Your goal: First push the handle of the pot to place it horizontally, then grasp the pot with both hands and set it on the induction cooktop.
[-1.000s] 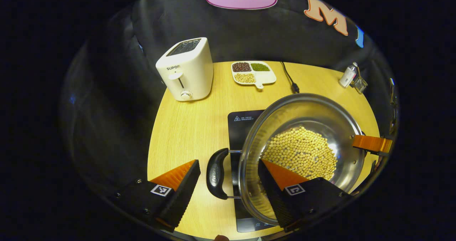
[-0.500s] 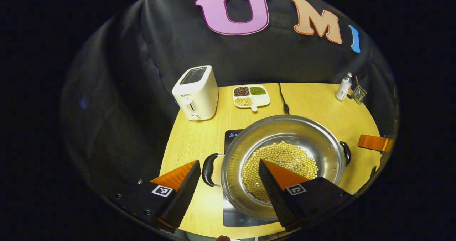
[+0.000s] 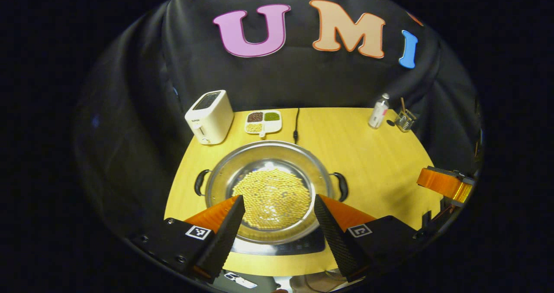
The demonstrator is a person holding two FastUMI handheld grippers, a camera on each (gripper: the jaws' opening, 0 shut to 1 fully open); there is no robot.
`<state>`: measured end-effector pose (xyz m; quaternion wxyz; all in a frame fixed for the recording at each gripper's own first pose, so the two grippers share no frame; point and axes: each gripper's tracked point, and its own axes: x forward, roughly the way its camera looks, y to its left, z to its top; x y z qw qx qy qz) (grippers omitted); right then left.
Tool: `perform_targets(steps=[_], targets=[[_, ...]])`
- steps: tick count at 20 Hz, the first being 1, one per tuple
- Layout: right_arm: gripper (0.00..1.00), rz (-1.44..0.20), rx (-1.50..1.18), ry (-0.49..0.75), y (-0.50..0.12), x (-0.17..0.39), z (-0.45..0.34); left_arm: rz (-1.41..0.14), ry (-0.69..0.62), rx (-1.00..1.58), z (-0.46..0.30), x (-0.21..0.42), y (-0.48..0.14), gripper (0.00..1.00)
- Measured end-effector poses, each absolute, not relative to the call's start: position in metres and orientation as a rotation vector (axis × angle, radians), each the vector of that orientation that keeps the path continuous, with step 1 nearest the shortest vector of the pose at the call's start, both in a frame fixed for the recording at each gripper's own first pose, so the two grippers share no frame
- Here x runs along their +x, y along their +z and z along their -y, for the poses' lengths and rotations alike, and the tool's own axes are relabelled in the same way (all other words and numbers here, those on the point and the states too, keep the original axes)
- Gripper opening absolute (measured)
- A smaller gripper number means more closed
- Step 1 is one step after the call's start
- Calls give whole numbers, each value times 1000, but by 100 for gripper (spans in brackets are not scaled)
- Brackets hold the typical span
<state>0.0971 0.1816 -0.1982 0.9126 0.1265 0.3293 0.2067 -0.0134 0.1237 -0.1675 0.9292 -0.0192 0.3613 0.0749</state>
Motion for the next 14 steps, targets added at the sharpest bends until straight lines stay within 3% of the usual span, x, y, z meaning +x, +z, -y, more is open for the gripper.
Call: perform_targets(steps=[1,2,3,6,7,8,9,14], targets=[[94,-660,263,417,-191,96,-165,-725,153,-36,-111,-13,-163,98],[100,-638,264,407,-183,96,-148,-705,155,-37,-97,-12,-155,98],[93,-614,262,397,-174,96,-131,-686,154,-51,-80,-13,-149,98],[93,-532,266,379,-146,95,-85,-607,139,-103,-32,-13,-123,98],[100,-504,263,371,-136,94,-71,-579,138,-98,-23,-12,-114,98],[100,-477,255,360,-127,95,-58,-542,135,-82,-12,-10,-102,98],[92,-449,242,348,-120,93,-45,-504,131,-60,-1,-8,-93,98],[92,-275,173,322,-56,93,-3,-307,108,14,41,4,-40,98]])
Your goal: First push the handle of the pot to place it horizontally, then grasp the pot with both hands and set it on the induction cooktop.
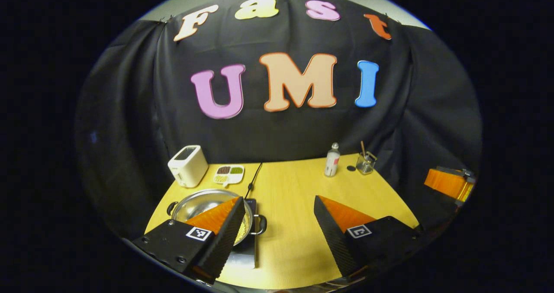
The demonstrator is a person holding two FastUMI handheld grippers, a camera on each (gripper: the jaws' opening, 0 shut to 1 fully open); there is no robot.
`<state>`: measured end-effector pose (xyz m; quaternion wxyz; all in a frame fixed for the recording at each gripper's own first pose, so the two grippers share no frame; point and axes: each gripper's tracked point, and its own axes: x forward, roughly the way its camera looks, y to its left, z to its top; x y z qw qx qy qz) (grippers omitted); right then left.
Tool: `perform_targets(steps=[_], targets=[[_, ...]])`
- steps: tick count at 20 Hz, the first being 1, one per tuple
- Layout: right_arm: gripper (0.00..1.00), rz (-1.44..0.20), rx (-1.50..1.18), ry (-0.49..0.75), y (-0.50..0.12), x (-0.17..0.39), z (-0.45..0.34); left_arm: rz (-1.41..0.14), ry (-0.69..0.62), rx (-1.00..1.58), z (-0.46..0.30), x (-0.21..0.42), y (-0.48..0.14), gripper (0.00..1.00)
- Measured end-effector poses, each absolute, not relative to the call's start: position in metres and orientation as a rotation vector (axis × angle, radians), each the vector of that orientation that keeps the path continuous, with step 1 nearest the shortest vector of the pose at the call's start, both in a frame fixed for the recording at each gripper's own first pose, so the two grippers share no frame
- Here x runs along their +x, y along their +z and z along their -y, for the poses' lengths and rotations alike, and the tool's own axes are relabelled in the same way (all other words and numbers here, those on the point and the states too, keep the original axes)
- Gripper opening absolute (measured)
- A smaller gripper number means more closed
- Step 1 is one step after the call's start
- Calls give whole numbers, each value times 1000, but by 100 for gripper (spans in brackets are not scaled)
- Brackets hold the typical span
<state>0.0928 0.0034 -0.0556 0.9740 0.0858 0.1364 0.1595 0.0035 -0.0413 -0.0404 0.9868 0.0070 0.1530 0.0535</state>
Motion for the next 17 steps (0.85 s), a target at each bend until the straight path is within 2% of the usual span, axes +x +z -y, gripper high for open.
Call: perform_targets(steps=[4,5,6,9,10,13,14,15,16,17], targets=[[92,-154,77,275,-14,93,24,-153,133,24,55,7,6,96],[92,-136,67,269,-5,91,29,-112,146,27,55,5,18,100],[93,-117,68,271,2,88,30,-69,155,26,56,5,30,96],[93,-84,90,268,16,83,39,37,169,22,62,1,51,96],[93,-77,93,262,17,83,43,58,177,33,62,-1,55,99],[93,-62,103,245,19,84,52,92,192,71,65,-5,61,96],[100,-62,110,241,19,84,54,97,187,74,69,-5,61,99],[100,-60,117,238,19,84,56,103,182,74,72,-6,62,96],[93,-59,123,236,19,83,58,103,177,72,75,-6,62,96],[93,-54,127,233,20,83,59,108,173,67,77,-6,61,96]])
